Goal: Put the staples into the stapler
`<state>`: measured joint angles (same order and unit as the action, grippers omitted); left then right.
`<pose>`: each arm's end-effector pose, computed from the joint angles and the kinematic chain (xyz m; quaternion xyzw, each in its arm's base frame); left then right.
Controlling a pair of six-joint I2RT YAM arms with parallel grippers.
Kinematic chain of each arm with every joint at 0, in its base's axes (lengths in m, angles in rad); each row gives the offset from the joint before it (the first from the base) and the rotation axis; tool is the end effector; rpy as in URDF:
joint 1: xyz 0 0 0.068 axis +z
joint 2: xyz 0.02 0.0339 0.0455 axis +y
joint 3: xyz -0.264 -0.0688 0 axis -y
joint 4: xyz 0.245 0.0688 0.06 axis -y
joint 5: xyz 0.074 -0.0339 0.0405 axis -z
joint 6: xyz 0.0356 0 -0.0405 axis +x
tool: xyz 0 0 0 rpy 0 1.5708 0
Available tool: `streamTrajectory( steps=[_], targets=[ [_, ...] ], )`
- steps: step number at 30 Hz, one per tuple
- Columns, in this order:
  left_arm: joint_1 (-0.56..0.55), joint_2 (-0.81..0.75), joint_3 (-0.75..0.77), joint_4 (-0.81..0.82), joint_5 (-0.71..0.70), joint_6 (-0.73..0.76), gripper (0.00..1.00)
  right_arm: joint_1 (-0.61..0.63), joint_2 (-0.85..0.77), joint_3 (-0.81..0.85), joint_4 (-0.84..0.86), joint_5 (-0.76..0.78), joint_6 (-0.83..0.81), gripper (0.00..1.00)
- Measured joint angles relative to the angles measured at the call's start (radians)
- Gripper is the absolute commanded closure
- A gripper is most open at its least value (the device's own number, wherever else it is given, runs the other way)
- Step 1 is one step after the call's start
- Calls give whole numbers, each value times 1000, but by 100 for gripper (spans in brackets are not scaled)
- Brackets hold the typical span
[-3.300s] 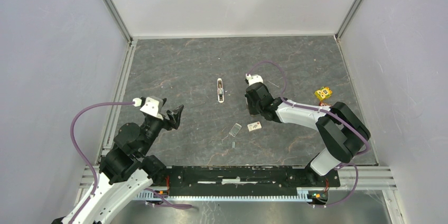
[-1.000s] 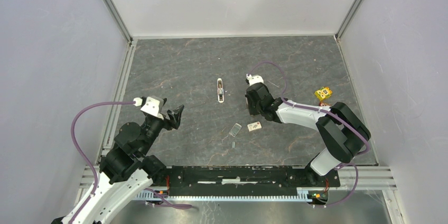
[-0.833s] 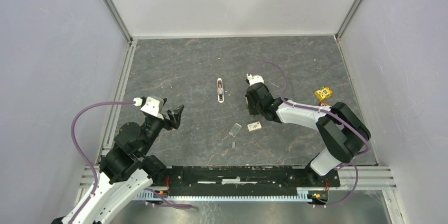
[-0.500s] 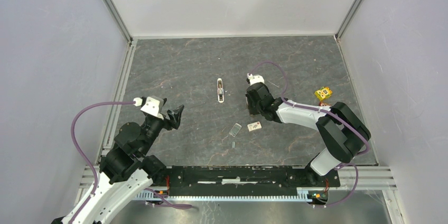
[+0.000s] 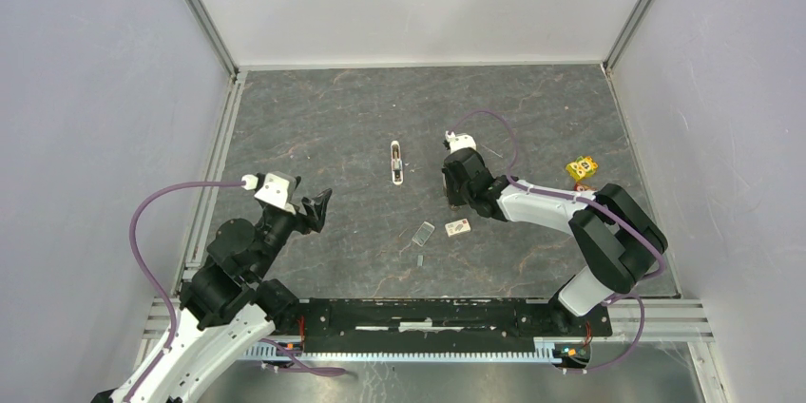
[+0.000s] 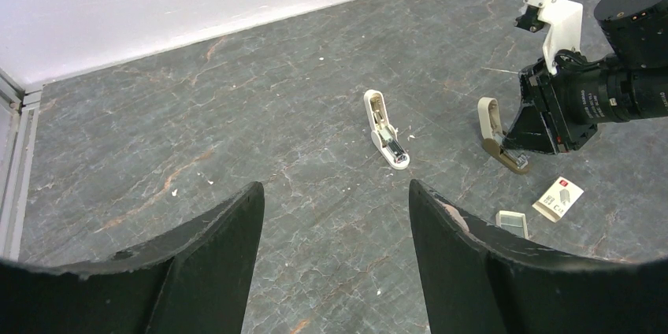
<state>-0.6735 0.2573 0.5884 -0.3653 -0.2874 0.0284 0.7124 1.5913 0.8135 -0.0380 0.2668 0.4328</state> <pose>0.0727 -0.0451 0.3134 0.1512 0.7025 -0.1203 0.6849 0.2455 0.1997 0.1694 -0.0798 0.9192 0.0940 0.3740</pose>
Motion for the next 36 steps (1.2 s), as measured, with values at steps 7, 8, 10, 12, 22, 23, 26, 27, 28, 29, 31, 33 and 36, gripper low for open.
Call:
streamTrajectory(
  steps=[7,8,10,12,22,23,26,27,28,29,31,33,36],
  targets=[
    [0,5,0,0,0,0,25,0,-4,-23,29,1,1,78],
    [0,6,0,0,0,0,25,0,-5,-26,33,1,1,78],
    [0,7,0,0,0,0,25,0,-6,-31,41,1,2,78],
    [0,8,0,0,0,0,25,-1,-6,-35,47,2,6,78],
    [0,9,0,0,0,0,25,-2,-11,-44,60,1,16,74],
    [0,9,0,0,0,0,25,-2,-11,-45,60,1,16,74],
    [0,9,0,0,0,0,25,-2,-12,-45,60,1,16,72],
    [0,9,0,0,0,0,25,-2,-13,-45,60,1,16,71],
    [0,9,0,0,0,0,25,-2,-13,-45,60,1,16,70],
    [0,9,0,0,0,0,25,-2,-14,-45,59,0,16,70],
    [0,9,0,0,0,0,25,-2,-19,-45,54,1,16,69],
    [0,9,0,0,0,0,25,-3,-28,-45,45,1,16,68],
    [0,9,0,0,0,0,25,-5,-44,-43,33,2,15,64]
  ],
)
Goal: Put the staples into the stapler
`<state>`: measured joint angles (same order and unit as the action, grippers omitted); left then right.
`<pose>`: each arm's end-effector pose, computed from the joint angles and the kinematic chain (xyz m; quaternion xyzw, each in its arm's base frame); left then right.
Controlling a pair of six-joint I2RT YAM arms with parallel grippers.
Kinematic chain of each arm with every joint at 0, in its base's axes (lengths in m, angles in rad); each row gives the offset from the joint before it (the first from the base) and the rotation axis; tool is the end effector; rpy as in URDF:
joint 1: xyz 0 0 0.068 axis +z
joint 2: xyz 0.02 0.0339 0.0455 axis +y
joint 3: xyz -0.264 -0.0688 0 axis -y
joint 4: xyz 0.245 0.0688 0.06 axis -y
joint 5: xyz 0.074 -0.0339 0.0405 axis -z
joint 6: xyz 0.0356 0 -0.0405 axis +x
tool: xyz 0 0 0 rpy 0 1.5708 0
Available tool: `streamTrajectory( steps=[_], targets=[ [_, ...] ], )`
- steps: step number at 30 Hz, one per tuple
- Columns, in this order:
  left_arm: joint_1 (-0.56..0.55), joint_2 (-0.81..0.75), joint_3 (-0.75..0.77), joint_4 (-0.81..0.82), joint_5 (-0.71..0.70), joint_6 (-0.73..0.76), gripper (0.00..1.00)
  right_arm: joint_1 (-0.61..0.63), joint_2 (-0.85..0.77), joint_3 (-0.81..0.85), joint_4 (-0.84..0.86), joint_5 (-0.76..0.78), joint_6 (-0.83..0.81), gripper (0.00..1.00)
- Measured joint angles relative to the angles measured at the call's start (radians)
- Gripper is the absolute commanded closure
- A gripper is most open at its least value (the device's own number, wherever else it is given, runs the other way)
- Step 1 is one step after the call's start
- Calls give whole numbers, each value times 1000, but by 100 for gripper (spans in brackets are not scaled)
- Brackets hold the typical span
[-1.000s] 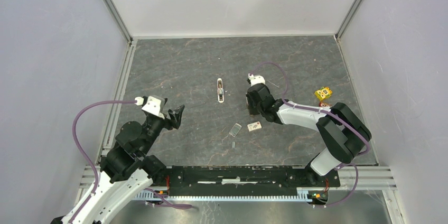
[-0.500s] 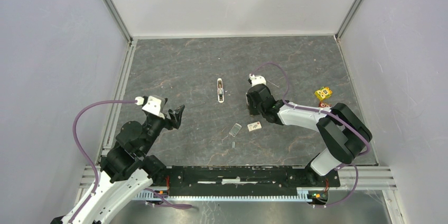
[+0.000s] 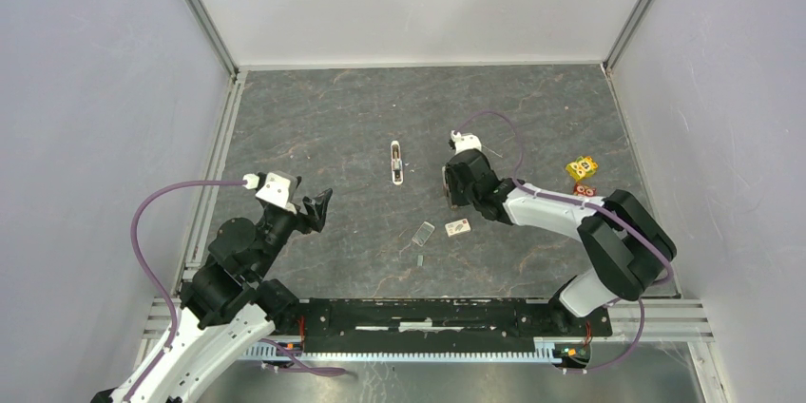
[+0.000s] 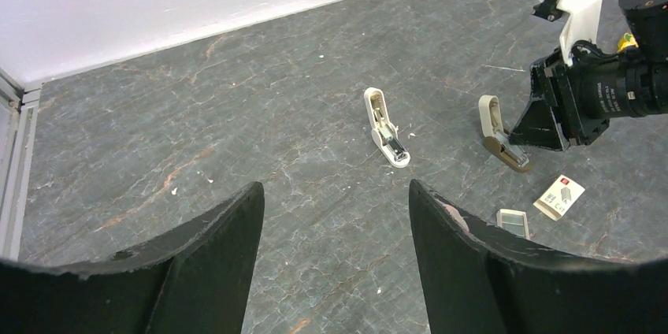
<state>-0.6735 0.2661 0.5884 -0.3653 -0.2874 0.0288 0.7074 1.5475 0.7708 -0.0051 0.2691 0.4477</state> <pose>0.0741 -0.0462 0.3128 0.1528 0.7052 -0.1188 0.6821 0.2399 0.1926 0.1722 -0.0673 0.9138 0.1042 0.3867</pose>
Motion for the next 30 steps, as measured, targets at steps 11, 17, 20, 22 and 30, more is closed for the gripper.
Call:
streamTrajectory(
  steps=[11,17,20,22,30],
  targets=[
    [0,0,0,0,0,0,25,-44,-17,37,-26,1,-23,61],
    [0,2,0,0,0,0,25,-47,-5,37,-26,-15,-26,62],
    [0,3,0,0,0,0,25,-47,11,37,-14,-26,-26,62],
    [0,3,0,0,0,0,25,-47,21,37,-8,-29,-25,62],
    [0,6,0,0,0,0,25,-47,42,37,2,-33,-26,63]
  ],
)
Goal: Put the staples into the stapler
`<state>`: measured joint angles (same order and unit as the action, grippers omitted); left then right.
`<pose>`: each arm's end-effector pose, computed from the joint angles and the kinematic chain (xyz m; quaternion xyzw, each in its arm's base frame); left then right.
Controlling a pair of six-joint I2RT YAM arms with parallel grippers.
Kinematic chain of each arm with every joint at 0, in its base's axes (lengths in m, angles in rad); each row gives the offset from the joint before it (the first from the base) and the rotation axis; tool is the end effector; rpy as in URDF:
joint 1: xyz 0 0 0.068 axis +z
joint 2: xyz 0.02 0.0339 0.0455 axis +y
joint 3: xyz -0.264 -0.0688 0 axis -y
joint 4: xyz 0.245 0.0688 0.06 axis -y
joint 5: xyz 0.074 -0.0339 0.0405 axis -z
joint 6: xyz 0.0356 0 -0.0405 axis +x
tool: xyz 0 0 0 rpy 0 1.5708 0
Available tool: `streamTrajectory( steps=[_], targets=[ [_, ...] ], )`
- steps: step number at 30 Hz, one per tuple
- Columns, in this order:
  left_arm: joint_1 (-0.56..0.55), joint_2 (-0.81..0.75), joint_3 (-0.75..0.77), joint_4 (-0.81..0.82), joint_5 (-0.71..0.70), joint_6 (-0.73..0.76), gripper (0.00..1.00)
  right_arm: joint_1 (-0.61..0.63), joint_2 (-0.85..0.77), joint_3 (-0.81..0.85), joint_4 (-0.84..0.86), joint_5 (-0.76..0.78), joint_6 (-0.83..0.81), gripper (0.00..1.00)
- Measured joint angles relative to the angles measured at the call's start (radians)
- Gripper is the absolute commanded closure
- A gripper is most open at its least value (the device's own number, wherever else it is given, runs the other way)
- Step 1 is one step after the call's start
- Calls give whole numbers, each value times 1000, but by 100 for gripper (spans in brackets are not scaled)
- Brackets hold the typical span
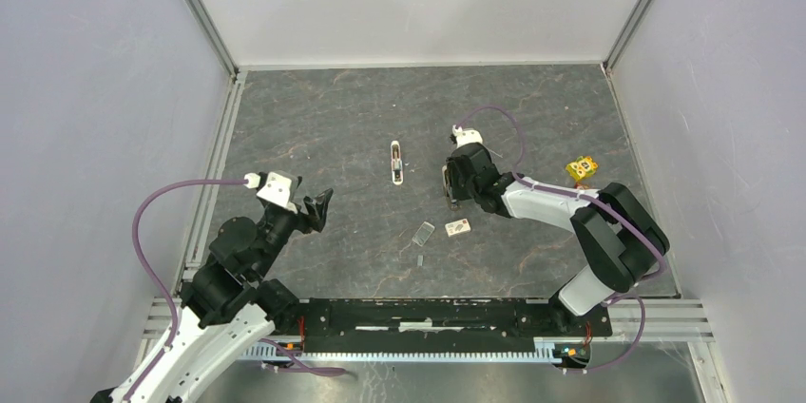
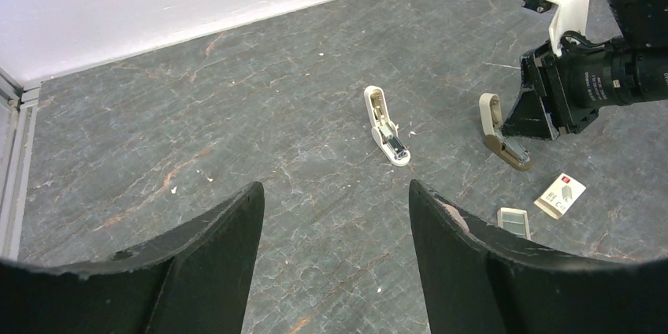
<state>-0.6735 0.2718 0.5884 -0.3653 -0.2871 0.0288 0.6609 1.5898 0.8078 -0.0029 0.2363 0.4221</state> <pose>0.0750 -0.0469 0.3124 0.1539 0.7069 -0.1180 0.6802 0.2561 0.1886 0.1706 -0.0645 0.9162 0.1027 0.3820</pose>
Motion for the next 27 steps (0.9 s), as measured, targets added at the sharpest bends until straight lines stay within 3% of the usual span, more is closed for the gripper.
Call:
streamTrajectory(
  steps=[27],
  targets=[
    [0,17,0,1,0,0,22,0,-6,-33,16,-20,-1,62]
  ],
)
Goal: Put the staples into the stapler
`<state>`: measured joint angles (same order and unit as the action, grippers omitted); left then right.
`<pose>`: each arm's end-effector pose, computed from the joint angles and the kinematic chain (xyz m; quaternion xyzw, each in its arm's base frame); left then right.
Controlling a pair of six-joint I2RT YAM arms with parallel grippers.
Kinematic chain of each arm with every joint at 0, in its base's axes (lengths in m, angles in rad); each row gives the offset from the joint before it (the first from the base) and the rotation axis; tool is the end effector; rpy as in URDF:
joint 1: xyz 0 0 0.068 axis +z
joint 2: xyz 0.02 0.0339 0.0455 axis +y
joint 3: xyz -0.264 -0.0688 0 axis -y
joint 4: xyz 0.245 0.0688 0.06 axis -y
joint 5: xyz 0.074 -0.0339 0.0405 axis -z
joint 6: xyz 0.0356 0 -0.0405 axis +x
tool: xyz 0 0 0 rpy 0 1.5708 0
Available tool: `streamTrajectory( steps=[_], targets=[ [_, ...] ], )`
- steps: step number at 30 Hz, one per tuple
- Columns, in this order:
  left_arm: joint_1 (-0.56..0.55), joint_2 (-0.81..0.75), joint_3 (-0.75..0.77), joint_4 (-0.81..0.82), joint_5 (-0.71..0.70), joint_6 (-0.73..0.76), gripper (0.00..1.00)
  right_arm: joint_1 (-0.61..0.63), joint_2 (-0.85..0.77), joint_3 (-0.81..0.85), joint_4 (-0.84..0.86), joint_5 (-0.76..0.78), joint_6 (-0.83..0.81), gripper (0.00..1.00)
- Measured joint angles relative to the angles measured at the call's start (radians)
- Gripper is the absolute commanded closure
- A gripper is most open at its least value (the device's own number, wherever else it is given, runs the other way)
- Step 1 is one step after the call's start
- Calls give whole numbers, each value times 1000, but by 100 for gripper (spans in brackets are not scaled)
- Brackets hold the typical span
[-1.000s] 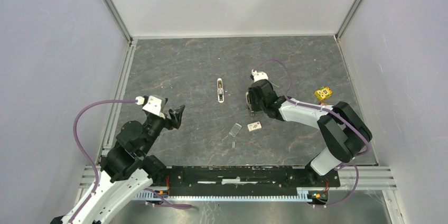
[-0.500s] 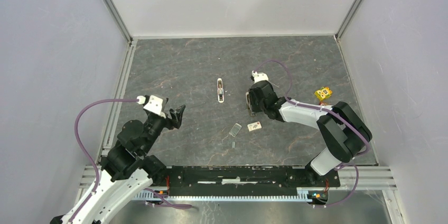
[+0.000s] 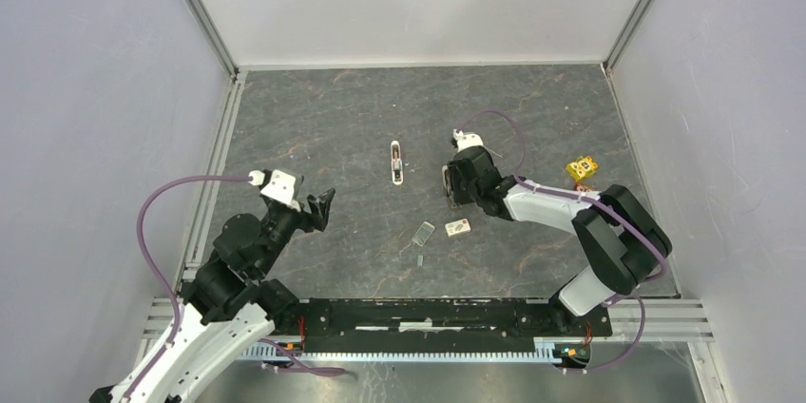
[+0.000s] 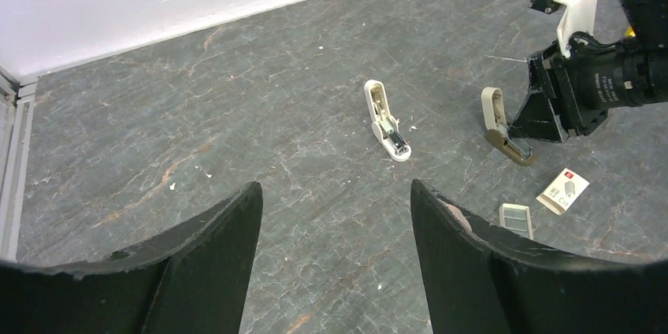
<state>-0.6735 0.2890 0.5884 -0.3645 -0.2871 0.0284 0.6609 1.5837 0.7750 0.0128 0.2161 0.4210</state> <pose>0.0776 -0.0490 0.3113 0.1564 0.7118 -0.1155 0.6749 0.2510 0.1855 0.1640 -0.0697 0.9187 0.1078 0.3734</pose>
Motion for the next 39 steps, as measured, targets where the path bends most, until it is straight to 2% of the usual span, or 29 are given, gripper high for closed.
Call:
streamTrajectory(
  steps=[2,4,11,18,23,30,39],
  targets=[
    [0,18,0,2,0,-3,18,0,-16,0,-8,-11,-8,59],
    [0,59,5,2,-1,-37,19,0,-46,0,-12,-22,-22,57],
    [12,345,71,30,48,-310,24,1,-134,-13,8,-54,-72,57],
    [118,657,136,114,258,-513,31,32,-139,-82,10,-56,-96,57],
    [199,829,140,254,436,-652,36,51,-132,-93,25,-56,-97,57],
    [204,982,142,392,534,-721,45,54,-110,-101,36,-35,-107,60],
    [202,1181,184,526,584,-765,49,54,-82,-152,105,-35,-131,68]
  ],
)
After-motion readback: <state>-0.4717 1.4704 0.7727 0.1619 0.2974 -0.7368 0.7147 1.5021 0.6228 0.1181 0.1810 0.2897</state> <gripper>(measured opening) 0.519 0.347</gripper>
